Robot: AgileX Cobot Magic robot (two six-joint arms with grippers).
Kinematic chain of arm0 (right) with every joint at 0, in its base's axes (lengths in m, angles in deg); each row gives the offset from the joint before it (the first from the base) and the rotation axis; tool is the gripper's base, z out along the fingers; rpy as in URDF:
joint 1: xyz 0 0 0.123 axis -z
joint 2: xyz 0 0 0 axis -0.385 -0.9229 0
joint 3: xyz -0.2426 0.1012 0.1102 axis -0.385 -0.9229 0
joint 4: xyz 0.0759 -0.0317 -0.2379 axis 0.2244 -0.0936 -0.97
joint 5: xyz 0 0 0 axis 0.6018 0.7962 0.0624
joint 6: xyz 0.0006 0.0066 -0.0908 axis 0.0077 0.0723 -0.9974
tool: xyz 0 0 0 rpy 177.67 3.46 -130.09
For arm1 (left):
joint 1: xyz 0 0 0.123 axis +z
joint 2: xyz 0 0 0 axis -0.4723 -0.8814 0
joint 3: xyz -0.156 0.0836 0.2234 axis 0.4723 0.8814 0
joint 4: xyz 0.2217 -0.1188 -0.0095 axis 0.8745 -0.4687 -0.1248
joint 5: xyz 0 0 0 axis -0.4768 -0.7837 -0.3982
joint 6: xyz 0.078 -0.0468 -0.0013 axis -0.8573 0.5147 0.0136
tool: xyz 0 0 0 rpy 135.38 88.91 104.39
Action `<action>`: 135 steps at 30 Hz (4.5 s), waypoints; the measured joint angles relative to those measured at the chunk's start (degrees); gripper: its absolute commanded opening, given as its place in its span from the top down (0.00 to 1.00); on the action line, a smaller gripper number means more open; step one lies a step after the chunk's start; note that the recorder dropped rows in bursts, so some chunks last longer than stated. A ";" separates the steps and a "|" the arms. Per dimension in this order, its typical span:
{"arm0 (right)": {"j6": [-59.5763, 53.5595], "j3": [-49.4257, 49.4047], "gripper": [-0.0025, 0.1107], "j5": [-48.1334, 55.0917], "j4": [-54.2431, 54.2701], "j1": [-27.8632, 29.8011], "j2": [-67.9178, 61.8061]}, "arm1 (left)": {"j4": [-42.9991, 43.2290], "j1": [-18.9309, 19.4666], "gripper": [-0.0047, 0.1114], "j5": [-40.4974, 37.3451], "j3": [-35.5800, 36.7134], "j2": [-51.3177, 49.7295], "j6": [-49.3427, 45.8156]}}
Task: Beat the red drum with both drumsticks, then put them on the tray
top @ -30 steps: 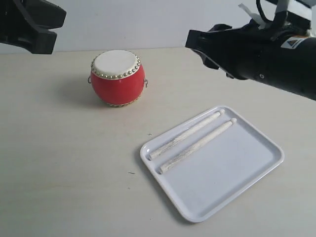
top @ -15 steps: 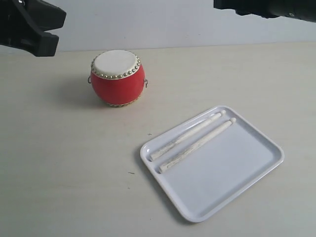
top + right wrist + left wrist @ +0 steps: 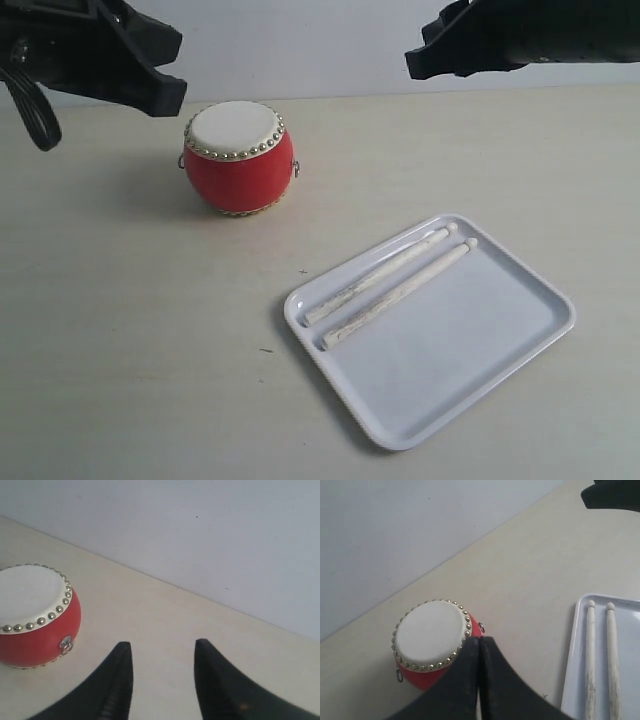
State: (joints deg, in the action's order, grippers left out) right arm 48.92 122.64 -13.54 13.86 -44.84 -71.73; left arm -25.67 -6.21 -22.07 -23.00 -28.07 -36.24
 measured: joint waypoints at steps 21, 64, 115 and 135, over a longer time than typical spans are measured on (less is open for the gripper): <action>-0.21 0.00 0.98 -0.43 -0.11 0.00 -0.12 | 0.00 0.00 0.95 0.65 0.00 -1.39 0.00; -0.10 0.00 0.98 -1.14 -0.01 0.00 -0.12 | -1.20 33.67 0.95 -2.85 23.56 57.05 7.70; -0.10 0.00 0.98 -1.14 -0.01 0.00 -0.12 | -1.20 34.40 0.95 -3.19 54.52 71.64 13.55; -0.10 0.00 0.98 -1.14 -0.01 0.00 -0.12 | -1.20 34.40 0.95 -5.47 54.68 71.64 13.55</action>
State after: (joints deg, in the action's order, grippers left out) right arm 48.82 122.64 -14.68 13.85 -44.84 -71.85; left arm -26.87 28.19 -27.54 31.68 43.57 -22.70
